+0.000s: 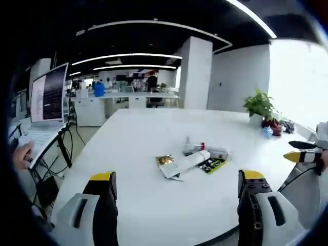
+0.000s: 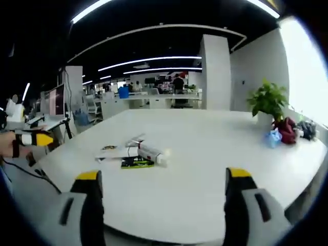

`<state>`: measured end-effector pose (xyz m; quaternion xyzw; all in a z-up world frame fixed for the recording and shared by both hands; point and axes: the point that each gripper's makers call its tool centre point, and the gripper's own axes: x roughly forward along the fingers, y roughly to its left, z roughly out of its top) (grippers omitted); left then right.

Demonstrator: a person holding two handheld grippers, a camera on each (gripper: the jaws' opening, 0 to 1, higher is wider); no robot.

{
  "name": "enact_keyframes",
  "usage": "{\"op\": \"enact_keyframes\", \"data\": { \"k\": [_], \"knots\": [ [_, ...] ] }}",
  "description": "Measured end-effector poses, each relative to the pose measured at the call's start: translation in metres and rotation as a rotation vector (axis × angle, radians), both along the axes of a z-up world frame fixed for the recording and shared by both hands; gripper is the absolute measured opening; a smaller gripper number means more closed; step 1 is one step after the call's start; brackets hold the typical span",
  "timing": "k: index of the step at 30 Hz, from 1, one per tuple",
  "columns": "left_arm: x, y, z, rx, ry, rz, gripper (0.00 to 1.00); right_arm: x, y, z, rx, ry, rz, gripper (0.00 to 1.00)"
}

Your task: Arrange the skincare products in the storage area until every visible bottle or jar stands upright without overlapping.

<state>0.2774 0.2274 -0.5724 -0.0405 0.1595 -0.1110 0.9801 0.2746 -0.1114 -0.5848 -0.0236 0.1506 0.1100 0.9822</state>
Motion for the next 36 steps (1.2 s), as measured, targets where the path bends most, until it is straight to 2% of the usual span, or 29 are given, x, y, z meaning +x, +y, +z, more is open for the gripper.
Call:
{"op": "enact_keyframes", "data": {
  "k": [11, 23, 31, 36],
  "knots": [
    [-0.003, 0.000, 0.000, -0.026, 0.015, -0.003, 0.97, -0.002, 0.002, -0.004, 0.019, 0.028, 0.001, 1.00],
    [-0.004, -0.009, -0.004, -0.005, 0.020, -0.041, 0.97, -0.004, 0.006, -0.013, 0.063, 0.087, 0.017, 1.00],
    [-0.003, -0.013, -0.004, -0.023, 0.024, -0.074, 0.97, -0.002, 0.007, -0.014, 0.069, 0.090, 0.007, 1.00],
    [-0.003, -0.013, -0.004, -0.023, 0.023, -0.088, 0.97, -0.001, 0.012, -0.014, 0.053, 0.081, 0.029, 1.00]
  ]
}}
